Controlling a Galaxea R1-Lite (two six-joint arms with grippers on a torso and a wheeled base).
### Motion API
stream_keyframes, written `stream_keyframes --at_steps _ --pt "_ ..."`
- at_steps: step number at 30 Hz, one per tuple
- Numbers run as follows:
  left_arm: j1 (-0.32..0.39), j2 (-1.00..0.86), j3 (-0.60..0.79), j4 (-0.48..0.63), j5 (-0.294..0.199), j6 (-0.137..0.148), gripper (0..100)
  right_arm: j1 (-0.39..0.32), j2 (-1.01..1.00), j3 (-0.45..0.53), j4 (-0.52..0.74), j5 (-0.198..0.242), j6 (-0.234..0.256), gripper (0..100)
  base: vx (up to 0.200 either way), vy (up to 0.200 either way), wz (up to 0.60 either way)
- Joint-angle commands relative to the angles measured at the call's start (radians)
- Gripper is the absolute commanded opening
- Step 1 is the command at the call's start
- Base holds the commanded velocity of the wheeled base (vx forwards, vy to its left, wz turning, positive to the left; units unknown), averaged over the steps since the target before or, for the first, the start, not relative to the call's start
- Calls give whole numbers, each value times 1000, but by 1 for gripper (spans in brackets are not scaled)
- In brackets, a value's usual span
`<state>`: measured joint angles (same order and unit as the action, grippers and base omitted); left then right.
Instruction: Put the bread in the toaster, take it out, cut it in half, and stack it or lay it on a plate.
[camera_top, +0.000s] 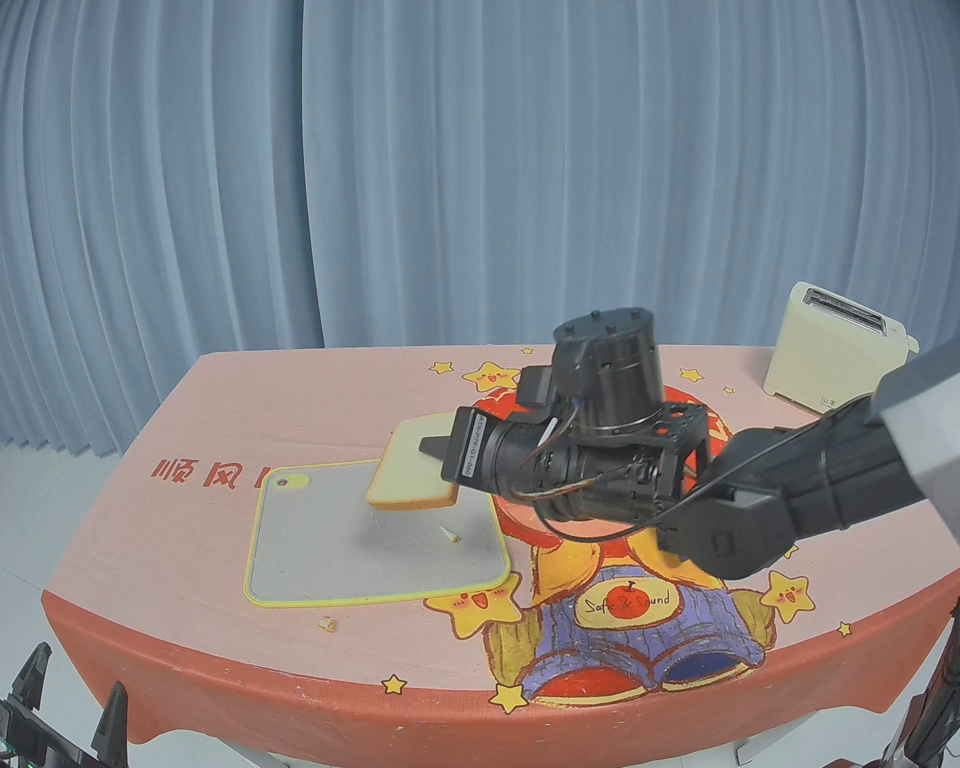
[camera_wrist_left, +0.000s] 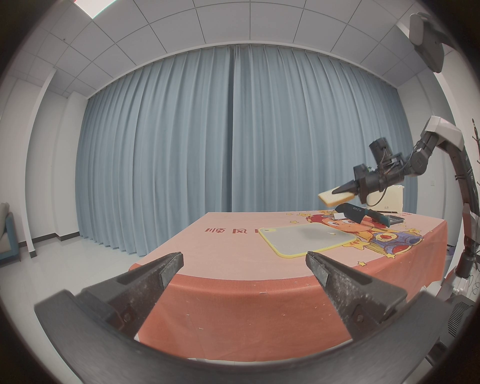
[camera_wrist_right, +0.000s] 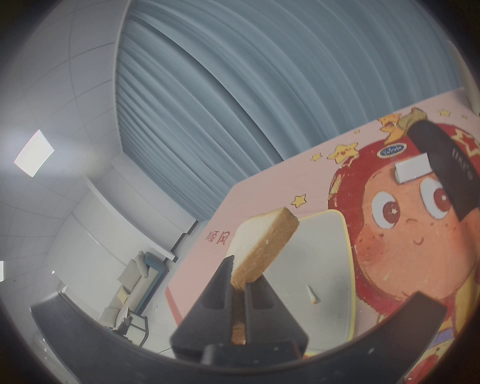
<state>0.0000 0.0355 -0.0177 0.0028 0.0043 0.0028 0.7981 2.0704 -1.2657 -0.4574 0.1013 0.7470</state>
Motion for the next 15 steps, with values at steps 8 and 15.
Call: stream_keyframes --at_steps 8,15 --pt "0 1 18 0 0 0 100 36 194 -86 -24 -43 17 0 0 0 0" --pt "0 0 18 0 0 0 100 39 215 -109 -24 -54 18 0 0 0 0"
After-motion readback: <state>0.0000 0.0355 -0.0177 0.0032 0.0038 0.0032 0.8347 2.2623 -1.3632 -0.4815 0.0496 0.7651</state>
